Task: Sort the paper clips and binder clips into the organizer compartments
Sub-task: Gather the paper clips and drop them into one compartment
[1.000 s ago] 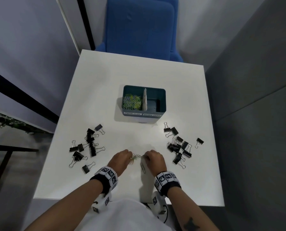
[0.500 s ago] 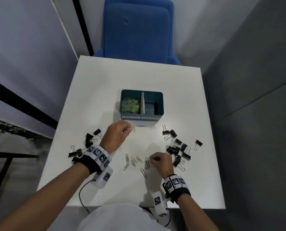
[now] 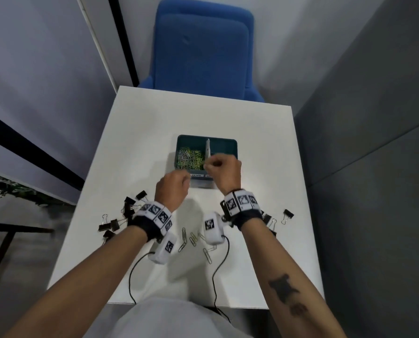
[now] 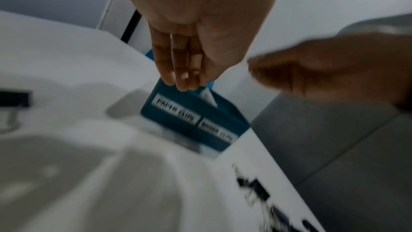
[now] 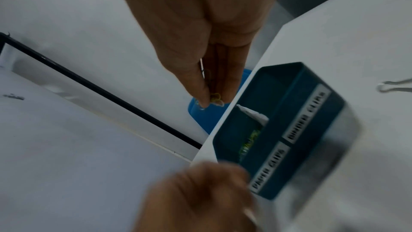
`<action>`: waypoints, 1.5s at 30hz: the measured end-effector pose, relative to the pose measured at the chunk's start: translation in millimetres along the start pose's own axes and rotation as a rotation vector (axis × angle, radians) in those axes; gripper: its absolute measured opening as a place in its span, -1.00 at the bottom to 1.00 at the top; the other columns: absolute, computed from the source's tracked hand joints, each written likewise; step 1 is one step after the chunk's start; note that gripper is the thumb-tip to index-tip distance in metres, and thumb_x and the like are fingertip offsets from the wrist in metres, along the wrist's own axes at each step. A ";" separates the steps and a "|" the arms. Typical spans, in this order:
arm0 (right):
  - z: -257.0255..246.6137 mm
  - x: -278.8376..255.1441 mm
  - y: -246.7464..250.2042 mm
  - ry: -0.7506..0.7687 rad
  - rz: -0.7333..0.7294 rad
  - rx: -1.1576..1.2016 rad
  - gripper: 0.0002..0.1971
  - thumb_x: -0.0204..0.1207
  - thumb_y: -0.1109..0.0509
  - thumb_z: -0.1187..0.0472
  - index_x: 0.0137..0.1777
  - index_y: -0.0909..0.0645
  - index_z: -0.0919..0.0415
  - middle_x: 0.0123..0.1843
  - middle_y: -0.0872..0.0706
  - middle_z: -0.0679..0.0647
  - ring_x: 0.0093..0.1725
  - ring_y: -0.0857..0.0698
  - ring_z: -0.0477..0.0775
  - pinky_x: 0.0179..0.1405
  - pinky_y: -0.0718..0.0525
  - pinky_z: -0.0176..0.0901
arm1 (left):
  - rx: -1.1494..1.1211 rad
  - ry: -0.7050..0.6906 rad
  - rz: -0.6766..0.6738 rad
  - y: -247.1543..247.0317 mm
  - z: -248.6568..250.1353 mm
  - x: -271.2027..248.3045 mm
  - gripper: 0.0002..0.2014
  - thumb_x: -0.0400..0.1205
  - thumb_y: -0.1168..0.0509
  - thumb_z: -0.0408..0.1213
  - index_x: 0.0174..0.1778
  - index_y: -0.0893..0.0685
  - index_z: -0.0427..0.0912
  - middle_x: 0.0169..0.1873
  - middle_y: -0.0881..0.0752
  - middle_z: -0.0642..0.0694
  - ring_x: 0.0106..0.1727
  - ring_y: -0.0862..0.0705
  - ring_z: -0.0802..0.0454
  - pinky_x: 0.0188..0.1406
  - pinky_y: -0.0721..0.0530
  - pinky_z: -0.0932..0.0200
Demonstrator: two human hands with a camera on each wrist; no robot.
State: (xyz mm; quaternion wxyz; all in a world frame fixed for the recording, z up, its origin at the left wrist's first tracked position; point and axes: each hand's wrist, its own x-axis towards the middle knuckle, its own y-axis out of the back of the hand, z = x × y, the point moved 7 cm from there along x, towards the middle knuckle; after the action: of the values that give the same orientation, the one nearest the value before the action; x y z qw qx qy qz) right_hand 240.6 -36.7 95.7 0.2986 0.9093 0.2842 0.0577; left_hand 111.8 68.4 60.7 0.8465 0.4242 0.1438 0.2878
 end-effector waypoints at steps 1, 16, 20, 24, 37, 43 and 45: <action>-6.9 10.3 1.3 -0.006 0.011 0.007 -0.94 0.40 -0.58 0.26 -0.18 -0.81 0.09 -0.23 -0.82 -0.10 -0.21 -0.75 -0.17 -0.05 -0.73 -0.29 | 0.024 0.004 -0.058 -14.5 -6.3 -13.4 -0.90 0.64 -0.29 -0.32 -0.08 -0.72 -0.10 -0.17 -0.77 -0.03 -0.21 -0.72 -0.03 -0.23 -0.69 0.10; 145.3 -143.2 -41.2 -0.230 -0.612 -0.432 -0.47 0.37 -0.59 0.21 0.34 -0.55 0.13 0.08 -0.67 0.12 0.01 -0.66 0.07 0.05 -0.64 -0.18 | 0.102 -0.058 -0.600 -102.4 -83.1 -128.9 -0.43 0.45 -0.48 -0.35 0.38 -0.47 -0.13 0.15 -0.42 -0.05 -0.02 -0.55 0.00 -0.08 -0.56 0.16; 160.5 -176.4 -53.7 -0.179 -0.561 -0.454 -0.50 0.38 -0.51 0.24 0.31 -0.50 0.04 0.12 -0.54 0.11 -0.02 -0.65 0.19 -0.06 -0.66 -0.06 | 0.034 -0.075 -0.534 -104.6 -73.4 -128.7 -0.66 0.48 -0.42 -0.47 0.16 -0.59 -0.24 0.04 -0.54 -0.13 -0.07 -0.61 -0.14 -0.14 -0.49 0.17; 158.3 -174.6 -73.2 -0.159 -0.418 -0.435 -0.72 0.46 -0.37 0.26 0.17 -0.60 0.16 0.02 -0.66 0.21 -0.06 -0.67 0.30 -0.11 -0.65 0.09 | 0.045 -0.071 -0.482 -112.6 -65.1 -131.6 -0.81 0.51 -0.38 -0.43 0.02 -0.61 -0.24 -0.05 -0.59 -0.18 -0.08 -0.62 -0.22 -0.16 -0.50 0.08; 162.5 -185.4 -78.2 -0.011 -0.464 -0.494 -0.43 0.36 -0.56 0.09 0.33 -0.41 0.02 0.15 -0.46 0.04 0.06 -0.52 0.07 -0.21 -0.70 0.03 | 0.267 -0.182 -0.548 -111.7 -59.6 -133.9 -0.29 0.47 -0.49 -0.17 0.54 -0.38 -0.05 0.38 -0.42 -0.12 0.32 -0.46 -0.11 -0.13 -0.69 -0.09; 153.6 -180.9 -89.6 0.018 -0.313 -0.455 -0.85 0.41 -0.48 0.32 -0.04 -0.63 0.18 -0.10 -0.58 0.09 -0.17 -0.62 0.17 -0.39 -0.66 0.01 | 0.392 -0.387 -0.545 -127.2 -43.7 -131.4 -0.54 0.31 -0.61 -0.32 0.09 -0.63 -0.07 -0.07 -0.56 -0.04 -0.20 -0.60 -0.03 -0.64 -0.40 0.19; 150.1 -177.4 -88.2 0.019 -0.282 -0.449 -0.98 0.49 -0.46 0.26 -0.13 -0.68 0.19 -0.17 -0.61 0.09 -0.22 -0.64 0.15 -0.40 -0.64 -0.04 | 0.436 -0.424 -0.537 -128.1 -40.1 -133.7 -0.62 0.27 -0.60 -0.33 -0.10 -0.60 -0.07 -0.22 -0.50 -0.02 -0.32 -0.54 0.00 -0.68 -0.35 0.18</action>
State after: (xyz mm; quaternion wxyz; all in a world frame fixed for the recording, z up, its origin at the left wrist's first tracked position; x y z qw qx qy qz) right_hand 91.7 -152.8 -65.9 0.4952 0.7710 0.3911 0.0858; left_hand 33.1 -48.3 -66.0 0.7927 0.5911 0.1294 -0.0746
